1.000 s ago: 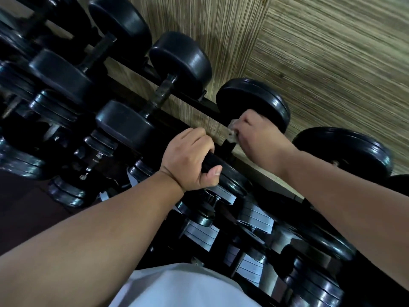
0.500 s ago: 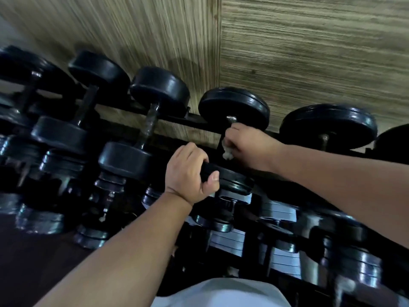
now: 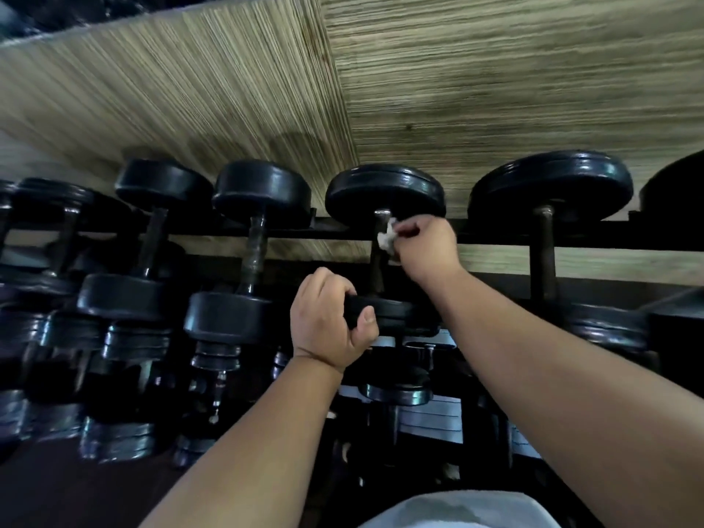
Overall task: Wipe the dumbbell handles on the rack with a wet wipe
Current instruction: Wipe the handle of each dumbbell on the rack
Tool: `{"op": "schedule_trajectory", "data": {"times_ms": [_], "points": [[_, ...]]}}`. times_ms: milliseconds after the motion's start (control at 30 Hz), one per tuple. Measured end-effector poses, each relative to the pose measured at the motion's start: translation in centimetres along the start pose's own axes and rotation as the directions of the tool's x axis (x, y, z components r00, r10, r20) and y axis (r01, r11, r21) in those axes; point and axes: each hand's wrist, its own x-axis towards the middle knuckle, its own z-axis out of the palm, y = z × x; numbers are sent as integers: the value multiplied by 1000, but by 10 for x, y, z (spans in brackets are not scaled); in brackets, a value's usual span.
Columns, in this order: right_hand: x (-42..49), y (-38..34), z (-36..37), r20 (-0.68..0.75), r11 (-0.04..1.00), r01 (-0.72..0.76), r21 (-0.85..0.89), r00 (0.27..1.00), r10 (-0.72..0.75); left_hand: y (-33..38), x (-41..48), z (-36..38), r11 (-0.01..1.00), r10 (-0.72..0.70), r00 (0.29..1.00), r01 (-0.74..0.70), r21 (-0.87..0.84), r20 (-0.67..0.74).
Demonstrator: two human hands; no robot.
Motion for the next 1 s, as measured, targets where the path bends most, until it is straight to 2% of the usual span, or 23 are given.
{"op": "schedule_trajectory", "data": {"times_ms": [67,133,233,300,467,567,667,767,800,867,933,1000], "points": [[4,-5,1,-44,999,-3,49,999,5,1,1,0,1000,0,1000,0,-1,0],[-2,-2,-1,-20,999,23,25,1000,-22,2,1,1,1000,3,1000,-3,-2,-6],[-18,15,-8,171,991,56,-122,985,-34,1,0,2,1000,5,1000,-5,-3,-11],[-19,19,-11,243,990,70,-126,969,-38,0,0,2,1000,0,1000,0,-2,-10],[-2,2,-3,-10,996,85,0,996,-85,1,0,1,1000,-24,1000,24,-5,5],[-2,4,-3,-28,994,106,3,994,-106,3,1,0,999,-26,1000,27,-18,6],[-12,5,-9,89,985,147,-87,986,-139,5,2,-2,999,-35,999,35,-24,19],[-18,-7,-17,332,926,231,-299,935,-125,7,2,-5,999,-35,998,36,-22,45],[-20,-11,-18,380,897,263,-355,917,-119,8,2,-6,999,-33,998,34,-19,60],[-24,-20,-23,382,878,280,-387,916,-124,9,4,-10,999,-29,993,31,-10,118],[-26,-25,-37,317,894,290,-342,931,-181,10,6,-16,998,-56,976,60,-11,209],[-26,-26,-55,237,892,336,-303,933,-271,13,7,-24,985,-146,936,168,-41,319]]}}
